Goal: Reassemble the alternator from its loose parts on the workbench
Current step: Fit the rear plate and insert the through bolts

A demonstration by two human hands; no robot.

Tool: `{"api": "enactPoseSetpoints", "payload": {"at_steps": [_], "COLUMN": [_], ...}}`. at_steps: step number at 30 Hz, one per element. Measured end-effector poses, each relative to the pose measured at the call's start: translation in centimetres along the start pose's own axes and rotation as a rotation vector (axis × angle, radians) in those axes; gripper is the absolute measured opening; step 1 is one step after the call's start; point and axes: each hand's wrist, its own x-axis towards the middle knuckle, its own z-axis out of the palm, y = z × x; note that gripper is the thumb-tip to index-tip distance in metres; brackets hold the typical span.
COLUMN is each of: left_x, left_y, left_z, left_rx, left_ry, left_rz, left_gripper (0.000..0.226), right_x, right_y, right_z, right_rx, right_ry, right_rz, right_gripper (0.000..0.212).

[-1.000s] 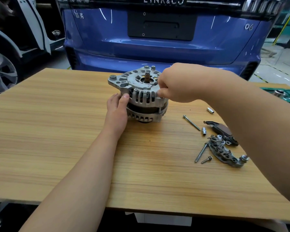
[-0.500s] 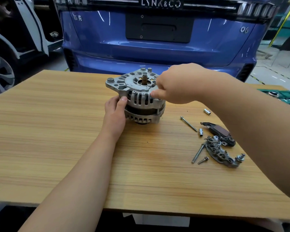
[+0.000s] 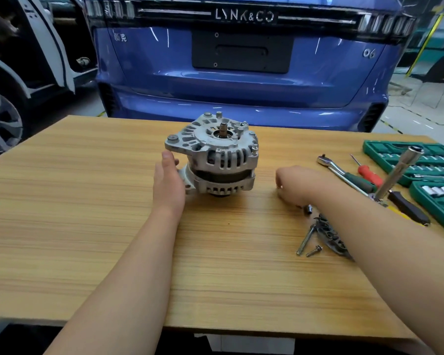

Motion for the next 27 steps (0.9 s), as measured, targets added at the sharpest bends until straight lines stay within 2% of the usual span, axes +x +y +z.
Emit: {"api": "enactPoseSetpoints", "payload": {"at_steps": [3, 4, 6, 8, 11, 13, 17, 19, 21, 25, 27], "left_x": [-0.6, -0.8, -1.0, -1.0, -1.1, -1.3, -1.9, -2.0, -2.0, -2.1, -2.1], "left_y": [0.0, 0.0, -0.2, -0.3, -0.3, -0.3, -0.2, 0.1, 0.4, 0.4, 0.2], "left_z": [0.2, 0.2, 0.3, 0.5, 0.5, 0.5, 0.4, 0.4, 0.6, 0.7, 0.8], "left_rx": [-0.014, -0.037, -0.062, -0.066, -0.081, -0.092, -0.110, -0.131, -0.142, -0.164, -0.163], "left_ry": [-0.006, -0.012, -0.006, -0.007, -0.039, -0.040, -0.072, -0.104, -0.109, -0.135, -0.145], "left_rz": [0.111, 0.134, 0.184, 0.223, 0.283, 0.339, 0.392, 0.409, 0.437, 0.477, 0.477], "left_gripper": [0.058, 0.061, 0.074, 0.081, 0.079, 0.070, 0.047, 0.037, 0.035, 0.035, 0.037], "right_x": [-0.1, -0.4, -1.7, -3.8, -5.6, -5.5, -4.8, -5.0, -5.4, -5.8, -5.7], "right_y": [0.7, 1.1, 1.3, -0.2, -4.7, -7.6, -9.3, -9.0, -8.8, -8.1, -8.0], "right_z": [-0.3, -0.8, -2.8, -6.0, -9.2, -9.8, -8.8, -8.5, -8.7, -9.7, -9.7], "right_rx": [0.132, 0.210, 0.464, 0.770, 1.002, 0.995, 0.821, 0.759, 0.679, 0.610, 0.493], "right_ry": [0.027, 0.084, 0.365, 0.681, 0.847, 0.850, 0.673, 0.695, 0.727, 0.664, 0.695], "right_rz": [-0.020, -0.041, -0.114, -0.284, -0.521, -0.526, -0.504, -0.509, -0.521, -0.530, -0.512], "right_gripper": [0.034, 0.036, 0.027, 0.019, 0.018, 0.019, 0.023, 0.024, 0.023, 0.021, 0.023]}}
